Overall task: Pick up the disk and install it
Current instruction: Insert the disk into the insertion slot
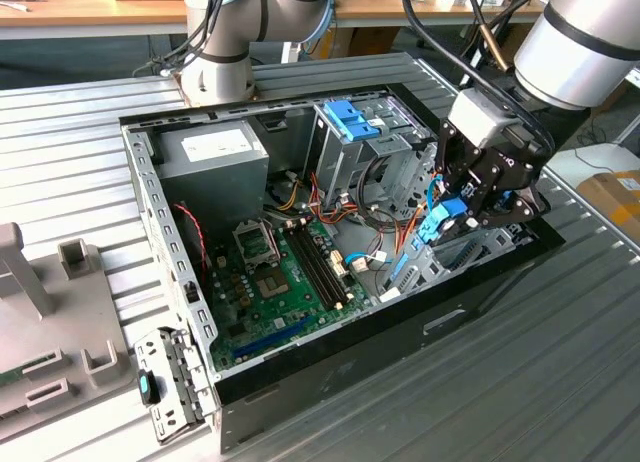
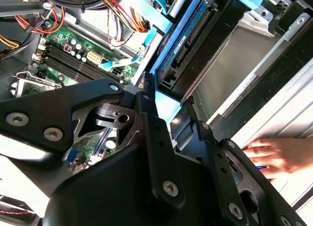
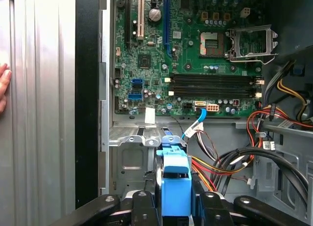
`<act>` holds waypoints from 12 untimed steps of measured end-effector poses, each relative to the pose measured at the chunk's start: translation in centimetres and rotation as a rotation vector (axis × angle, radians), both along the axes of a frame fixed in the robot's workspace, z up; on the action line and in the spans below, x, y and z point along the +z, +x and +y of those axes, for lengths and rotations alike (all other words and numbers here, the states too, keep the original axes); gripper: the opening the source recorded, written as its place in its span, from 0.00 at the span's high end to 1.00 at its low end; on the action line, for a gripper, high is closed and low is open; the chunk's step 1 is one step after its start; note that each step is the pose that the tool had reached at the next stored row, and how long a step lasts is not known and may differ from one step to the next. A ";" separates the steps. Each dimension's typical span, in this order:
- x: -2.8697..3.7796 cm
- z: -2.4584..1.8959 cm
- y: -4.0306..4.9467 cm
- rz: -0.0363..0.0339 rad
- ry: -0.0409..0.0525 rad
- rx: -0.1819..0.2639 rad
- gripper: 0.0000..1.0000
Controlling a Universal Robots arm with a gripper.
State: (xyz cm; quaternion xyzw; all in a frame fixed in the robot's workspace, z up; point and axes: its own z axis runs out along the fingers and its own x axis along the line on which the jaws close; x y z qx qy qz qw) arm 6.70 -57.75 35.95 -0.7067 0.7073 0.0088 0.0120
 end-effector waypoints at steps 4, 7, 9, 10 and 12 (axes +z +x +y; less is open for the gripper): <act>-0.03 -0.01 0.00 -0.0001 0.0006 0.000 0.64; 0.00 -0.02 0.00 0.0000 0.0000 0.000 0.56; 0.00 -0.02 0.00 0.0000 -0.0001 0.000 0.56; 0.00 -0.02 0.00 0.0000 -0.0001 0.000 0.56; 0.00 -0.02 0.00 0.0000 0.0000 0.000 0.56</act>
